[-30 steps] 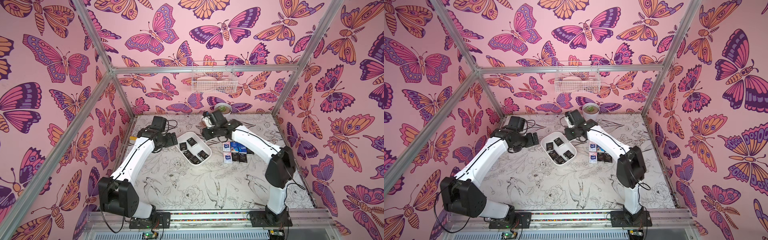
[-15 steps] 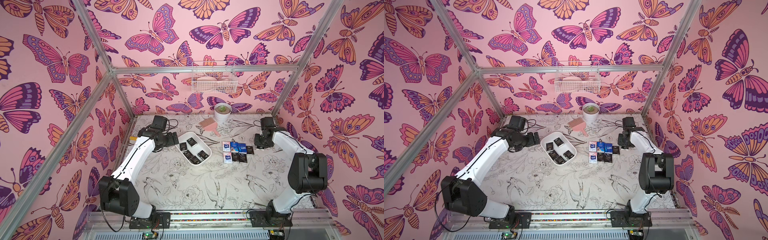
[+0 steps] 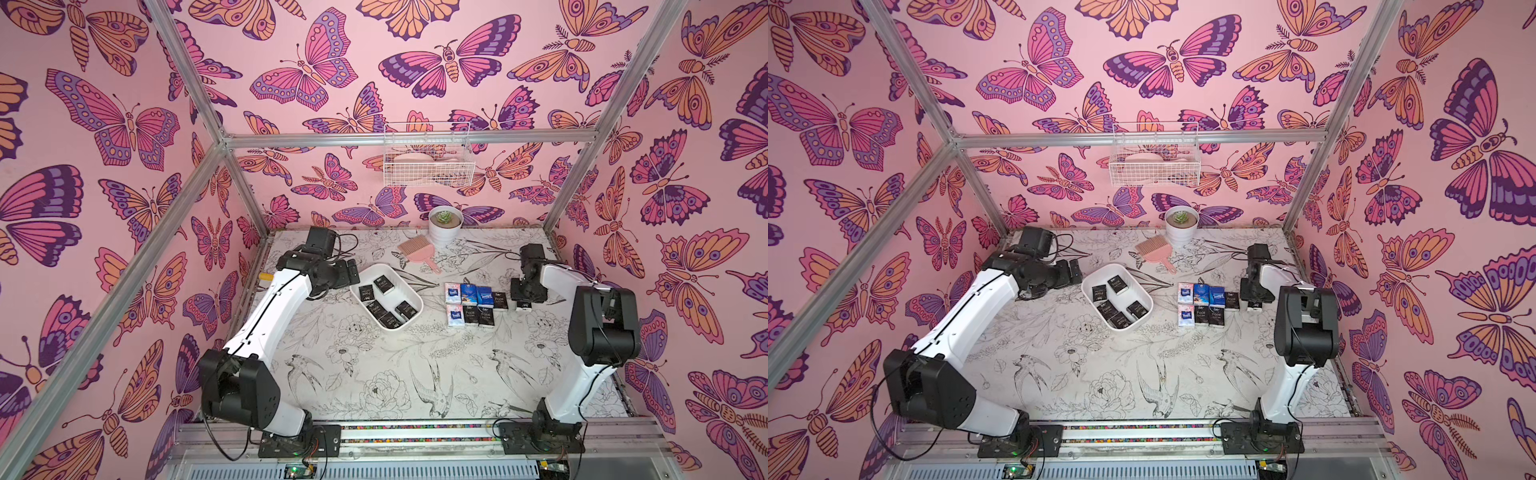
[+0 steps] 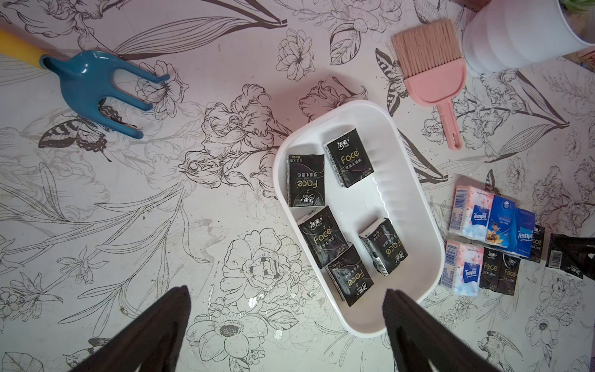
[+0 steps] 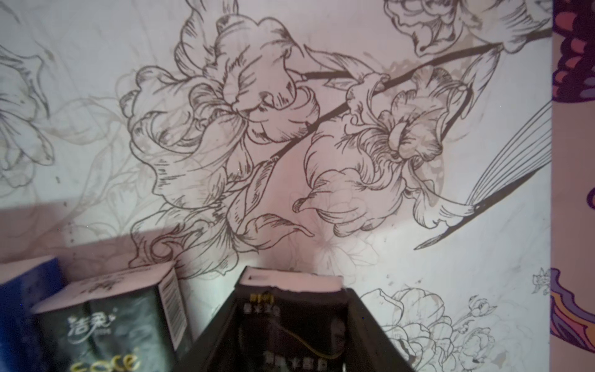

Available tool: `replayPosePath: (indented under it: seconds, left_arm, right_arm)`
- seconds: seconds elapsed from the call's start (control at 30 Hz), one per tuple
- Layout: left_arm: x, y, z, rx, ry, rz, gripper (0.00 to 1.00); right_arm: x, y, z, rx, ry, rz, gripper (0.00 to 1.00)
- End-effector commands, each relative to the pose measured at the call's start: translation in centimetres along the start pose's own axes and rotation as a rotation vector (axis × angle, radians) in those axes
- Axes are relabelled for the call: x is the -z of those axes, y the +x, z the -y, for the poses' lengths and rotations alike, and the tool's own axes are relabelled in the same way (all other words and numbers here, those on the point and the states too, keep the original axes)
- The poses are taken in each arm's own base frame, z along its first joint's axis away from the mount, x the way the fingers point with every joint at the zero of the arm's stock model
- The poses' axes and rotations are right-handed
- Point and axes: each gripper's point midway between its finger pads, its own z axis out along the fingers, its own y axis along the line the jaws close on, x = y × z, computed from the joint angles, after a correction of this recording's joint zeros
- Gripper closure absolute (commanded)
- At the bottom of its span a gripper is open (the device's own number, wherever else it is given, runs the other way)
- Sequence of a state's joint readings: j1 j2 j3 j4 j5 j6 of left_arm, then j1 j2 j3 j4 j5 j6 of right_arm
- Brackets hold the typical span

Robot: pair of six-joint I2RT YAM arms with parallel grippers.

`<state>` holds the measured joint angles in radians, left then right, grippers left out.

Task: Take the pocket tissues out of the storage box
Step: Place the pocket tissues at the center of the board.

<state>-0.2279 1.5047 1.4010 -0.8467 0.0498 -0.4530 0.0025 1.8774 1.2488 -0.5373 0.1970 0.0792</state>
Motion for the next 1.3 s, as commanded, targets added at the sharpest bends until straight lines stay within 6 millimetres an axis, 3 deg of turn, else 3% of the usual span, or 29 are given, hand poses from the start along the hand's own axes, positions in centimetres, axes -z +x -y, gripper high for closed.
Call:
replayPosePath:
  seconds: [0.0,0.17,0.3,0.7,0.87,1.27]
  left_arm:
    - [-0.2,0.5,-0.1,-0.011,-0.017,-0.028,0.0]
    - [-0.3,0.6,-0.2,-0.011,-0.02,-0.032,0.0]
    - [-0.1,0.6,-0.1,-0.019,-0.017,-0.027,0.0]
    - [0.2,0.7,-0.2,-0.026,-0.023,-0.022,0.0]
    - [0.1,0.8,-0.4,-0.025,-0.029,-0.025,0.0]
    - [0.1,0.8,-0.4,-0.026,-0.028,-0.024,0.0]
  right_arm:
    - [-0.1,-0.7,-0.6,0.014,-0.029,0.018,0.45]
    - [1.1,-0.9,-1.2,-0.031,-0.089,0.036,0.42]
    - [1.6,-0.9,0.0,-0.109,-0.103,0.035,0.44]
    - [-0.7,1.3,1.0,-0.19,-0.143,-0.031,0.55]
    - [-1.2,2.0,0.0,-0.206,-0.2,-0.065,0.63]
    - [-1.5,2.8,-2.1,-0.267,-0.315,-0.085,0.65]
